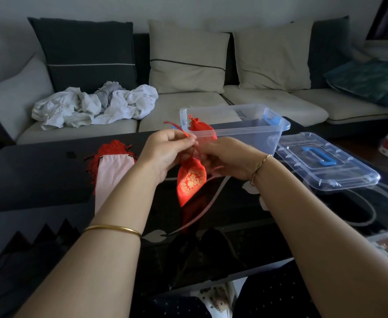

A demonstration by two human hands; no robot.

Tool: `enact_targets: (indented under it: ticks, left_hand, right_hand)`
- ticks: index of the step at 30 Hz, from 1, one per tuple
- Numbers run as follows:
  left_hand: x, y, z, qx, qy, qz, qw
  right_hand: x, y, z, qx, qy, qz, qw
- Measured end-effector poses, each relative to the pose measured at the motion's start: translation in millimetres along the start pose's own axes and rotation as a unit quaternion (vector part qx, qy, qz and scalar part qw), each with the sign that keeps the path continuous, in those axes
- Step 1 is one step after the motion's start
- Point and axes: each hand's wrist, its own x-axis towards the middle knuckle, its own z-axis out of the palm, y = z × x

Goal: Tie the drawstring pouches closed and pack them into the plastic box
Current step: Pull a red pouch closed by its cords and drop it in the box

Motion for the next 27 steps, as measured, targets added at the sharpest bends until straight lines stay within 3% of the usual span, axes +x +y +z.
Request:
enact_targets:
  ticks: [1, 3, 5, 8, 12, 17, 22, 27]
  left_hand:
    - [0.5, 0.0, -0.3, 0.010, -0.002, 0.000, 1.000]
    - [0.6, 0.1, 0.1, 0.027, -0.016, -0.001, 1.000]
    - [-0.2, -0.1, 1.2, 0.042, -0.045, 0.009, 0.998]
    - [0.1, -1.6, 1.6, 0.138, -0.067, 0.083, 0.985]
    - [3.0, -5.3, 3.8, 0.344, 0.003, 0.235, 0.909]
    - [0.8, -10.2, 4.3, 0.362, 0.059, 0.320, 0.874]
    - [4.2, -13.4, 0.3, 0.330, 0.062, 0.338, 0.879]
    - [3.8, -13.8, -0.9, 0.196, 0.056, 0.204, 0.957]
  right_hand:
    - [-0.5, 0.8, -0.3, -0.061, 0.003, 0.014, 0.998]
    - [6.7, 5.7, -0.3, -0.155, 0.091, -0.032, 0.983]
    - [16.5, 10.7, 0.6, -0.125, 0.181, -0.111, 0.969]
    - [20.0, 12.4, 6.3, 0.038, 0.120, -0.123, 0.984]
    - [22.1, 20.4, 5.5, 0.106, 0.061, -0.050, 0.991]
    - [17.5, 19.8, 3.3, 0.191, -0.024, -0.014, 0.981]
    - [15.5, 18.5, 0.8, 0.216, -0.069, -0.013, 0.974]
    - [18.0, 18.9, 0.2, 0.174, 0.062, -0.053, 0.981]
